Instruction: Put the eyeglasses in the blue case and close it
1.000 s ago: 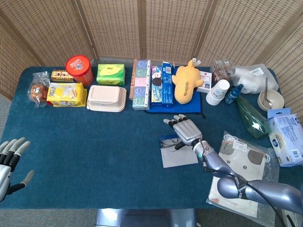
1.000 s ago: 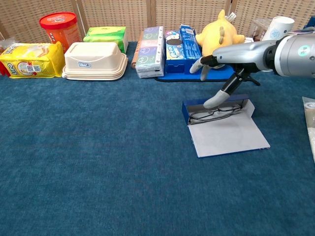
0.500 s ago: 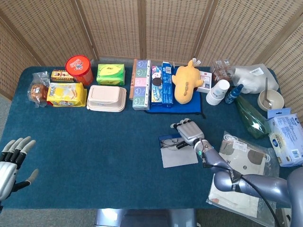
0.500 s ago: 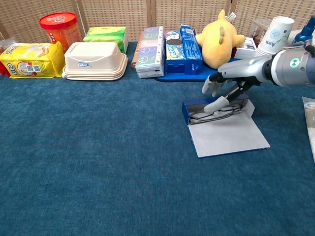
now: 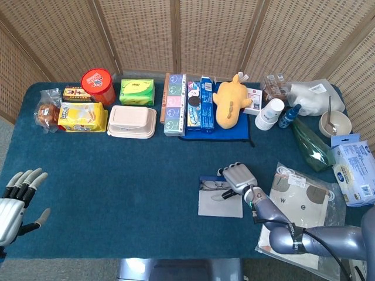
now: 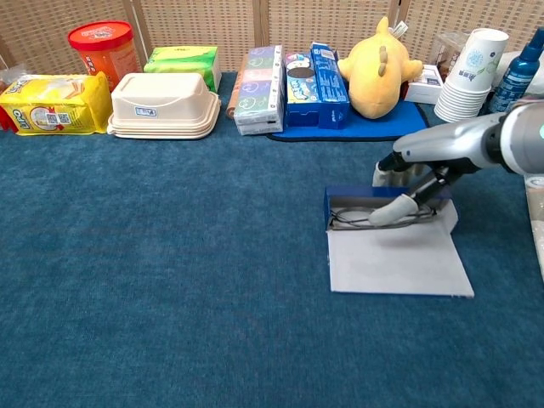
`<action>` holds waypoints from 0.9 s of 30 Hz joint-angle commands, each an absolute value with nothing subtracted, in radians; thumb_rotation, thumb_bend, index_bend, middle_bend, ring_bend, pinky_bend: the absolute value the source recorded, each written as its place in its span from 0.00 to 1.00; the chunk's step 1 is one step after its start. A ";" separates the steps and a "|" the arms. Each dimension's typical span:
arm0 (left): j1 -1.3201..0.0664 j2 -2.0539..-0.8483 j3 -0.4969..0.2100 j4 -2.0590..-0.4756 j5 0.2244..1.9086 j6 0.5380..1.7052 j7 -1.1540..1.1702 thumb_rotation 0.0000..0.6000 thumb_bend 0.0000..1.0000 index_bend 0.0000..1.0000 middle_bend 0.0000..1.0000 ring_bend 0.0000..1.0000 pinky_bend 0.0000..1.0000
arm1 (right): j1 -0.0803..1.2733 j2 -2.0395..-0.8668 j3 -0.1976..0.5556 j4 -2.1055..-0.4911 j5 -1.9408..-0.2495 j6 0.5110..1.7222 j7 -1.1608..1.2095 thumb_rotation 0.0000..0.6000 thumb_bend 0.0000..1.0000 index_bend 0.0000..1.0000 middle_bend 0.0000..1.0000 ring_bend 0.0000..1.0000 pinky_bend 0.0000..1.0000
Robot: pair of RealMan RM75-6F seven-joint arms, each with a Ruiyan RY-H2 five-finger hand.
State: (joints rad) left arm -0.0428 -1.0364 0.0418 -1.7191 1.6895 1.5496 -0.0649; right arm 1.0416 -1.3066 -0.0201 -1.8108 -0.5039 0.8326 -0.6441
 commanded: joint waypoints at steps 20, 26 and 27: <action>-0.009 -1.020 0.064 -1.741 1.709 1.597 -0.045 1.00 0.31 0.06 0.06 0.00 0.00 | 0.936 -1.232 -0.108 -1.989 -0.775 0.815 -0.514 0.20 0.07 0.26 0.33 0.23 0.20; -0.005 -1.021 0.067 -1.740 1.711 1.599 -0.044 1.00 0.31 0.06 0.06 0.00 0.00 | 0.919 -1.225 -0.132 -2.009 -0.813 0.809 -0.502 0.19 0.07 0.26 0.33 0.23 0.20; -0.005 -1.022 0.068 -1.740 1.711 1.599 -0.045 1.00 0.31 0.06 0.06 0.00 0.00 | 0.917 -1.223 -0.134 -2.013 -0.818 0.808 -0.500 0.19 0.07 0.26 0.33 0.23 0.20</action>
State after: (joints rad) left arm -0.0044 -1.0218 0.0677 -1.7395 1.7109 1.5994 -0.0448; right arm 0.9199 -1.2259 -0.1311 -2.0088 -0.8130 0.8098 -0.5030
